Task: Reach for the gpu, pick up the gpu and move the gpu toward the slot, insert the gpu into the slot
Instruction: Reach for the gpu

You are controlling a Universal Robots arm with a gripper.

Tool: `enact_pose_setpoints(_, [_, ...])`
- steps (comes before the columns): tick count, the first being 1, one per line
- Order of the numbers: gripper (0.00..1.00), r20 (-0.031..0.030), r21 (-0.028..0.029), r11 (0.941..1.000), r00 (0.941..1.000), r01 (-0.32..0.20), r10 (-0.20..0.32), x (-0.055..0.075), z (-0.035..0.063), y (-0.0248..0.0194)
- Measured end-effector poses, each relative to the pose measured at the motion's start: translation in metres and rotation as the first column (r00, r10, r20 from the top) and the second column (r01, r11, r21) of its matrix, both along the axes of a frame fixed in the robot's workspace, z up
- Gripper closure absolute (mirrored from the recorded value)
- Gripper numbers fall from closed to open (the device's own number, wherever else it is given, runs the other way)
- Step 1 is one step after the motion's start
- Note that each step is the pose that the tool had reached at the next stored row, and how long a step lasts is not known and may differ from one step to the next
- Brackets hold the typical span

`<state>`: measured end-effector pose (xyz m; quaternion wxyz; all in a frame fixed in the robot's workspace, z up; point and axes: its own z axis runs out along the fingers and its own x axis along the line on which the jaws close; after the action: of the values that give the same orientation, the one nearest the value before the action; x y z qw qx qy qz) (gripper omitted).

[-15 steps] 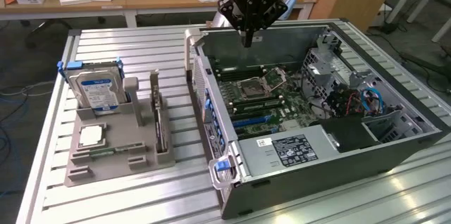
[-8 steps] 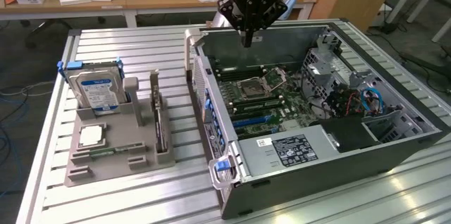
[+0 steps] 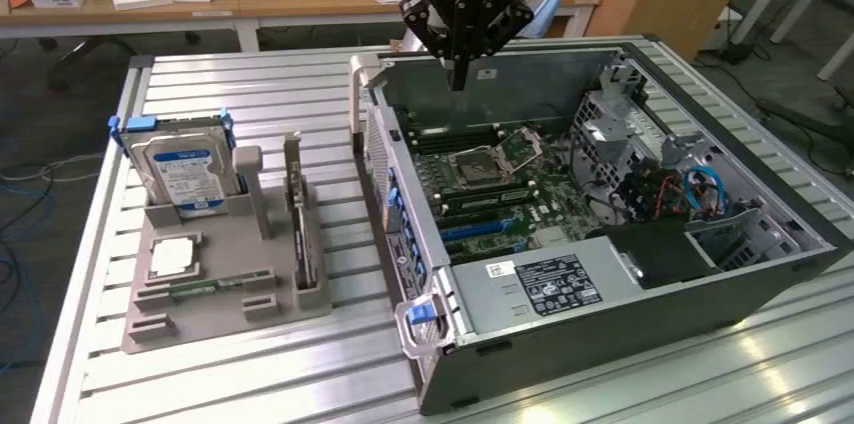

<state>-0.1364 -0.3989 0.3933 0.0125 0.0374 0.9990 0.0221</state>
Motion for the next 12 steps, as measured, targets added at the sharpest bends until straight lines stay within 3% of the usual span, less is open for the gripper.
enact_pose_setpoints(12, [0.9,0.0,0.0001,1.0,1.0,0.0,0.0,-0.026,0.0,0.0])
